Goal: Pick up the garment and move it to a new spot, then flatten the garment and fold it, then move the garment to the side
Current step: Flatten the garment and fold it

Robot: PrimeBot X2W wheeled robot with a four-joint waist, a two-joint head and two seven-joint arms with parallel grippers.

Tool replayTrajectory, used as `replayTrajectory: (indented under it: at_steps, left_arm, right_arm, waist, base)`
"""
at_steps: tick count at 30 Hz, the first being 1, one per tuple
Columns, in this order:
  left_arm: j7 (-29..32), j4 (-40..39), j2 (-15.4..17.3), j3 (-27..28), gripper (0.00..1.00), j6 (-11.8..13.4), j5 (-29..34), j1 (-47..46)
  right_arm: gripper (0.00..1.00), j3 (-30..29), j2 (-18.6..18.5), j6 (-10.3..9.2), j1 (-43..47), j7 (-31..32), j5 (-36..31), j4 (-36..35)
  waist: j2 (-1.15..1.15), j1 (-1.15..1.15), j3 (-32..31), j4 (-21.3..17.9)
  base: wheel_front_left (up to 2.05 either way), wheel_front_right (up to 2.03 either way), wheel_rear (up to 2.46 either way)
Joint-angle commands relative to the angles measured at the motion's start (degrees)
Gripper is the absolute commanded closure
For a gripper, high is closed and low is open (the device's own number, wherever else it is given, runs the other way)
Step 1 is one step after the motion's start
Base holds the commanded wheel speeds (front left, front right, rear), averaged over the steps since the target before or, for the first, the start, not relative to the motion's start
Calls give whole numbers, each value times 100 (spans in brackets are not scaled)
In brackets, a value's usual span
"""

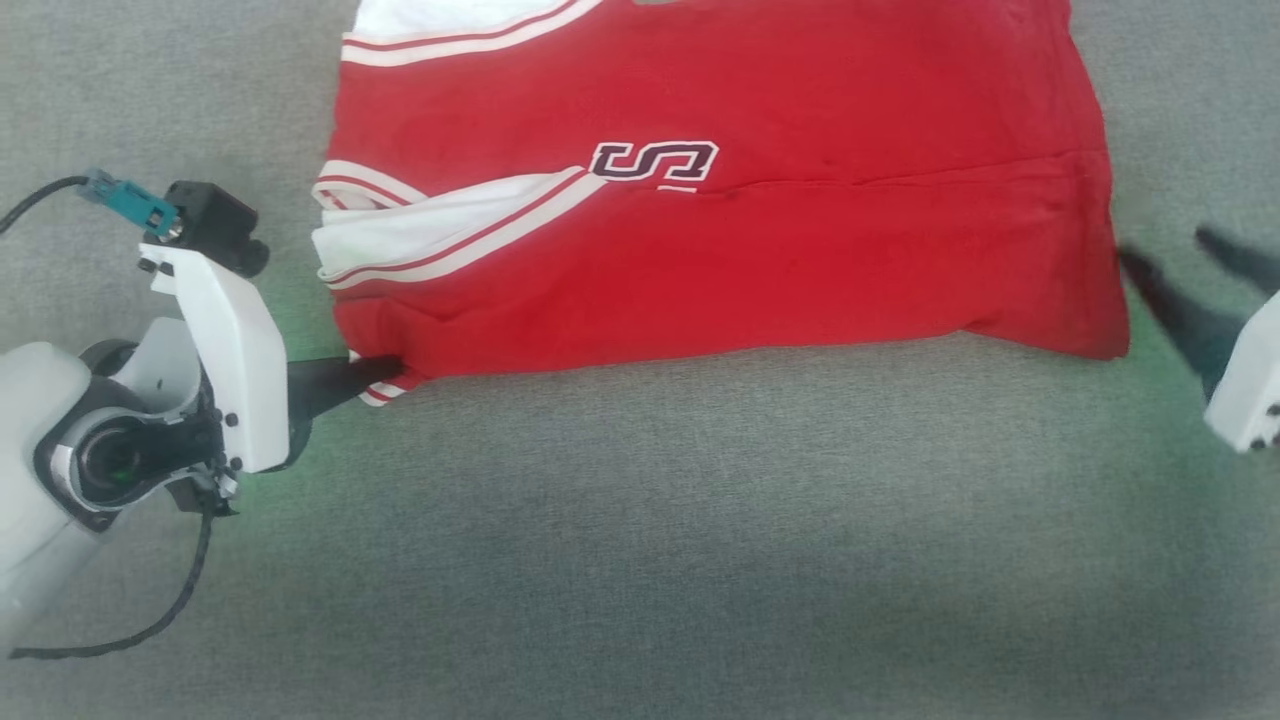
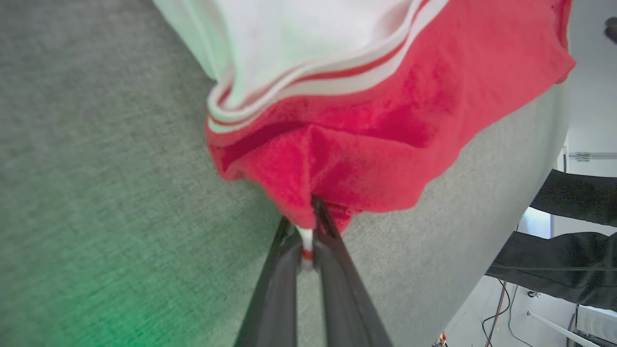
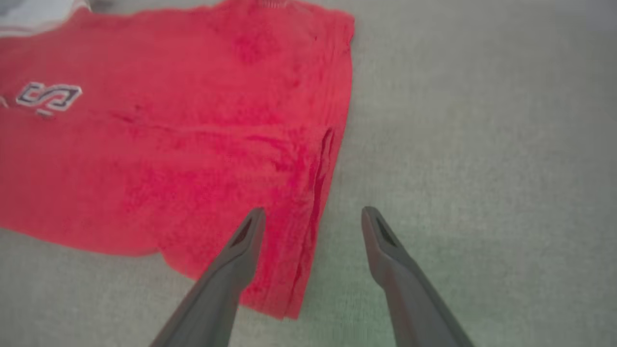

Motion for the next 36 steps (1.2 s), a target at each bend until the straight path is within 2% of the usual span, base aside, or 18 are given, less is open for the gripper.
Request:
replayTrajectory:
  at_steps: [1,4,7,14,16,20,26,29,36]
  left_arm:
    - [14,15,-74,-115,100,-23,80,109]
    - [-27,-33,-131,-113,100,-50,144,64]
    - [-64,-79,-193,-118,100,-63,200,32]
    - [-200,-72,-354,-114,100,-97,263,-15]
    - [-220,-68,-379,-129,100,-124,286,1]
    - [-281,-74,-329,-100,100,-156,298,35]
    - [-625,-430,-53,53,100,-249,215,305]
    - [-770,-769,149,47,100,-251,171,569]
    - [-1157,-1881,754,13,100,-85,73,1305]
  right_arm:
    - [0,125,-141,2,82,387,92,-60]
    - [0,257,-295,2,55,973,197,-73]
    - [0,355,-285,2,-87,1368,183,2]
    - [0,646,-57,2,-321,1663,-71,504]
    - [99,728,-39,2,-340,1687,-85,584]
    - [100,705,-67,2,-323,1651,-49,616]
    - [100,564,-293,-1,-176,1564,89,452]
    - [100,544,-460,0,32,1656,279,318]
    - [100,501,-815,0,557,1833,640,62]
  waist:
    - [0,0,5,50]
    - [0,0,49,114]
    - [0,0,118,174]
    - [0,0,233,292]
    - [0,0,225,319]
    - [0,0,168,341]
    - [0,0,-104,363]
    - [0,0,-253,395]
    - [0,0,-443,438]
  base:
    - [0,0,0]
    - [0,0,0]
    - [0,0,0]
    - [0,0,0]
    - [0,0,0]
    - [0,0,0]
    - [0,0,0]
    - [0,0,0]
    - [0,0,0]
